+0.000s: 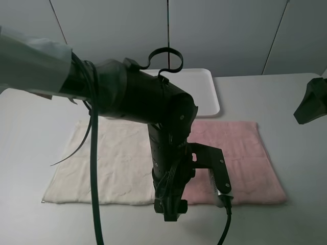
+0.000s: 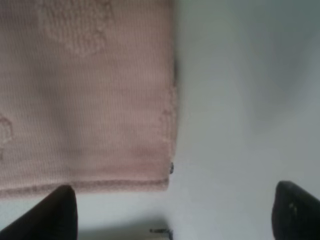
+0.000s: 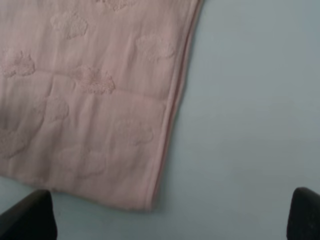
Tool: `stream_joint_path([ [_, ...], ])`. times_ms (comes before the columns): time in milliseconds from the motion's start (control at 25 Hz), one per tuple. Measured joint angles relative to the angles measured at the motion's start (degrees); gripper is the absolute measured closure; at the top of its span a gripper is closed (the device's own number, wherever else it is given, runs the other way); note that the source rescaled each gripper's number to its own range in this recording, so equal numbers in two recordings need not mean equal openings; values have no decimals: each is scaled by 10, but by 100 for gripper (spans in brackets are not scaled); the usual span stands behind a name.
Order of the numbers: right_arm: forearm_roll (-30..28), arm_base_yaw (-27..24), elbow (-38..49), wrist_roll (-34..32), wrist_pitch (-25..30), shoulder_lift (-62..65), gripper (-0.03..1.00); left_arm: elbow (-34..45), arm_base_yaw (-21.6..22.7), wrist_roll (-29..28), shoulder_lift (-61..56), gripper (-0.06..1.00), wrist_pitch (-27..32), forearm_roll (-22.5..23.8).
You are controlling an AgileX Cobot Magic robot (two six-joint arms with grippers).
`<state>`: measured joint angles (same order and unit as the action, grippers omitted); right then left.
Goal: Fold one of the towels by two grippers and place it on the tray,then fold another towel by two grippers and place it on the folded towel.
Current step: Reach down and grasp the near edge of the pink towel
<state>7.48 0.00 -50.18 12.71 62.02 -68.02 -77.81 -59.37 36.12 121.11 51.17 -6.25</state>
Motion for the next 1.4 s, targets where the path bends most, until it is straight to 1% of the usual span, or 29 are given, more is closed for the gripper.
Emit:
stream_joint_path([
  [240, 5, 0, -1, 17, 12, 0, -3, -4, 0, 0, 3, -6, 2, 1],
  [400, 24, 0, -1, 53, 39, -13, -3, -5, 0, 0, 3, -6, 2, 1],
  [480, 36, 0, -1, 70, 41, -21, -3, -5, 0, 0, 3, -6, 2, 1],
  [600, 38, 0, -1, 88, 41, -23, -3, -5, 0, 0, 3, -6, 2, 1],
  [720, 38, 0, -1, 94, 44, -23, -3, -5, 0, 0, 3, -6, 0, 1],
  [880, 38, 0, -1, 99, 61, -23, -3, -7, 0, 0, 12, -6, 0, 2],
  [1120, 38, 0, -1, 113, 72, -23, -3, -35, -5, -14, 43, -6, 28, 6],
  [1280, 37, 0, -1, 158, 72, -24, -3, -40, -7, -16, 47, -6, 34, 16],
  [1400, 36, 0, -1, 219, 72, -24, -3, -41, -8, -16, 47, -6, 35, 17],
])
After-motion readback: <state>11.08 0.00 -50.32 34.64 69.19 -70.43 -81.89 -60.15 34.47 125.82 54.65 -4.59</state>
